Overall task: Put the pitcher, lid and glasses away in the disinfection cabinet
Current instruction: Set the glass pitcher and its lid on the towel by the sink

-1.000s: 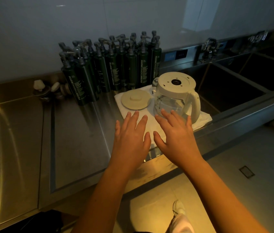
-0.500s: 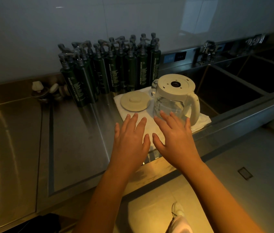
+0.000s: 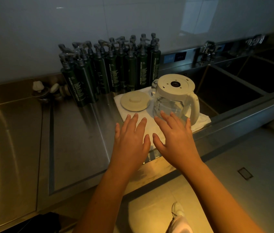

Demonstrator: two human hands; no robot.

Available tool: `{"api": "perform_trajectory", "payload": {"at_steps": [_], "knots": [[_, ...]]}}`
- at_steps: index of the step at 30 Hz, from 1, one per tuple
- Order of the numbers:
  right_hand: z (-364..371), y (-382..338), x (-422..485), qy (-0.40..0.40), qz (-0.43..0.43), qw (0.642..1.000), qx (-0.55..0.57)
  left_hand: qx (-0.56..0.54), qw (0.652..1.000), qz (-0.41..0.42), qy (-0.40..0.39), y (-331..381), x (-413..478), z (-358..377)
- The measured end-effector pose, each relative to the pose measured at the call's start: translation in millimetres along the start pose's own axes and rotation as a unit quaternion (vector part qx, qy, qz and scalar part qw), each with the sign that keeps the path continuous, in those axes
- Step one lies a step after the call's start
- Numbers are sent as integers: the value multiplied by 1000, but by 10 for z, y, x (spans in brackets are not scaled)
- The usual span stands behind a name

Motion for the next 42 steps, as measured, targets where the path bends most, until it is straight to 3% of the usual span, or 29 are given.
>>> {"api": "perform_trajectory", "payload": {"at_steps": [42], "knots": [[-4,105,51,-22,6,1000,17,5,1000,-12,-16,56,114,2]]}}
Point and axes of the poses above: each hand's wrist, its own x-axis towards the middle knuckle, its own z-axis out of the palm, y = z × x, the point moved 10 cm from there along x, towards the middle knuckle, and after that the axes turned 4 degrees about -x, right-handed, at the moved point
